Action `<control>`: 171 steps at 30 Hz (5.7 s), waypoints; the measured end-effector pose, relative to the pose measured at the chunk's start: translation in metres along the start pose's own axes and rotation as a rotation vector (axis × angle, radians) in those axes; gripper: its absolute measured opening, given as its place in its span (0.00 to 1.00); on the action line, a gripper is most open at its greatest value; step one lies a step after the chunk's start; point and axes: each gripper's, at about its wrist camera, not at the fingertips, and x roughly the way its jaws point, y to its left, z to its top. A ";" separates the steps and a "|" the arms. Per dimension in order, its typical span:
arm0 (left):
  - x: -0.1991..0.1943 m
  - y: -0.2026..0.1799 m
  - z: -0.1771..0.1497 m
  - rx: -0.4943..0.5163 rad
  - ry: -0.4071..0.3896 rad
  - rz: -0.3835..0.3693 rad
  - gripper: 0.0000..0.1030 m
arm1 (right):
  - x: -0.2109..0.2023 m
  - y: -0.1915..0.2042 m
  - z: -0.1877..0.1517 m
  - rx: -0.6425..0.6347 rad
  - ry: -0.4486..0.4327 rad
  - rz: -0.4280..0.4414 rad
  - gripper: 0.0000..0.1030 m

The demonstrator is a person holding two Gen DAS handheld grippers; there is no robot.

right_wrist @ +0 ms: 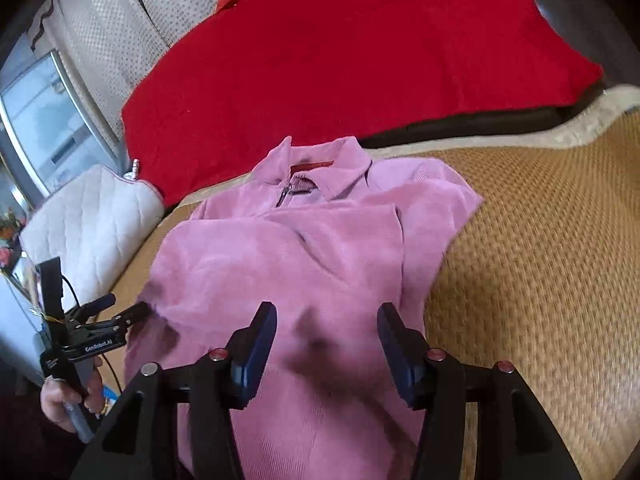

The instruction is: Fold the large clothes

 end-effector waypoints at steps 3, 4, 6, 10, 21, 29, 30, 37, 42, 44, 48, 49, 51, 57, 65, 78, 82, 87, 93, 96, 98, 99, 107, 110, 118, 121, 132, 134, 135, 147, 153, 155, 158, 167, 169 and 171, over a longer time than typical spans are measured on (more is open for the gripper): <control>-0.008 0.018 -0.021 -0.030 0.032 -0.030 1.00 | -0.018 -0.008 -0.018 0.012 0.016 0.025 0.56; -0.012 0.022 -0.033 -0.044 0.049 -0.044 1.00 | -0.022 -0.010 -0.024 0.013 0.026 0.029 0.56; -0.014 0.033 -0.056 -0.051 0.086 -0.070 1.00 | -0.029 -0.014 -0.037 0.015 0.063 0.042 0.56; -0.017 0.042 -0.100 -0.038 0.175 -0.118 1.00 | -0.038 -0.021 -0.069 0.038 0.157 0.076 0.61; 0.012 0.058 -0.157 -0.144 0.430 -0.273 1.00 | -0.007 -0.037 -0.160 0.073 0.511 -0.057 0.69; 0.028 0.081 -0.172 -0.267 0.488 -0.313 1.00 | 0.029 -0.033 -0.168 0.062 0.560 -0.085 0.70; 0.029 0.082 -0.172 -0.274 0.487 -0.324 0.97 | 0.029 -0.031 -0.169 0.068 0.549 -0.054 0.70; 0.014 0.099 -0.199 -0.264 0.507 -0.377 0.42 | 0.013 0.002 -0.172 -0.041 0.510 0.074 0.47; 0.017 0.093 -0.200 -0.273 0.534 -0.357 0.78 | 0.028 -0.017 -0.164 0.056 0.538 0.057 0.50; 0.015 0.083 -0.200 -0.240 0.526 -0.367 0.70 | 0.032 -0.018 -0.162 0.046 0.537 0.067 0.50; 0.007 0.074 -0.201 -0.199 0.506 -0.412 0.07 | 0.017 0.003 -0.162 -0.044 0.476 0.118 0.17; 0.002 0.075 -0.199 -0.204 0.489 -0.428 0.07 | 0.009 0.007 -0.156 -0.036 0.449 0.155 0.15; -0.011 0.080 -0.192 -0.224 0.438 -0.491 0.06 | -0.002 0.015 -0.144 -0.041 0.403 0.186 0.14; -0.050 0.099 -0.158 -0.292 0.269 -0.693 0.05 | -0.017 0.038 -0.099 -0.064 0.307 0.309 0.14; -0.077 0.164 -0.063 -0.391 0.019 -0.720 0.03 | -0.012 0.045 -0.031 -0.004 0.172 0.361 0.14; -0.058 0.121 -0.060 -0.360 0.094 -0.555 0.63 | 0.038 -0.053 0.049 0.282 0.082 0.265 0.14; -0.061 0.096 -0.127 -0.448 0.236 -0.607 0.72 | 0.051 -0.060 0.035 0.324 0.129 0.303 0.18; -0.026 0.052 -0.185 -0.507 0.427 -0.589 0.76 | 0.030 -0.054 0.034 0.264 0.108 0.294 0.53; 0.005 0.015 -0.208 -0.506 0.535 -0.644 0.75 | 0.010 -0.051 0.006 0.226 0.123 0.282 0.88; 0.003 0.009 -0.207 -0.480 0.499 -0.684 0.50 | 0.003 -0.054 -0.012 0.226 0.148 0.304 0.88; 0.000 0.009 -0.207 -0.463 0.488 -0.702 0.29 | 0.003 -0.052 -0.022 0.231 0.184 0.330 0.85; -0.002 0.010 -0.206 -0.458 0.477 -0.712 0.22 | 0.003 -0.050 -0.027 0.232 0.208 0.348 0.83; -0.056 0.031 -0.173 -0.401 0.299 -0.859 0.09 | -0.002 -0.019 -0.051 0.156 0.339 0.440 0.48; -0.078 0.050 -0.147 -0.395 0.215 -0.906 0.09 | -0.008 -0.013 -0.055 0.125 0.362 0.457 0.48; -0.095 0.094 -0.074 -0.407 0.070 -0.954 0.05 | -0.023 0.035 -0.047 -0.040 0.324 0.463 0.17; -0.103 0.105 -0.039 -0.436 -0.045 -0.961 0.03 | -0.039 0.044 -0.008 -0.030 0.186 0.482 0.15; -0.049 0.098 0.046 -0.490 -0.099 -0.813 0.30 | 0.064 -0.093 0.078 0.531 0.012 0.314 0.19; -0.050 0.076 0.018 -0.409 -0.034 -0.730 0.62 | 0.082 -0.100 0.070 0.552 0.087 0.295 0.23; -0.052 0.067 -0.002 -0.386 -0.004 -0.710 0.66 | 0.087 -0.100 0.069 0.547 0.113 0.286 0.23; -0.031 -0.007 -0.171 -0.526 0.400 -0.732 0.77 | 0.045 -0.093 0.043 0.445 0.120 0.326 0.94; -0.015 -0.035 -0.185 -0.551 0.392 -0.783 0.76 | 0.046 -0.082 0.015 0.414 0.160 0.312 0.71; -0.018 -0.039 -0.183 -0.524 0.377 -0.764 0.70 | 0.046 -0.078 0.012 0.403 0.154 0.308 0.65; -0.019 -0.037 -0.179 -0.518 0.365 -0.781 0.13 | 0.045 -0.081 0.012 0.418 0.155 0.335 0.62; -0.078 -0.019 -0.118 -0.502 0.179 -0.980 0.08 | 0.041 -0.083 0.014 0.387 0.185 0.419 0.30; -0.088 -0.014 -0.093 -0.494 0.114 -0.997 0.07 | 0.034 -0.067 0.015 0.316 0.183 0.428 0.25; -0.093 0.000 -0.070 -0.491 0.066 -1.005 0.06 | 0.031 -0.052 0.017 0.261 0.183 0.452 0.19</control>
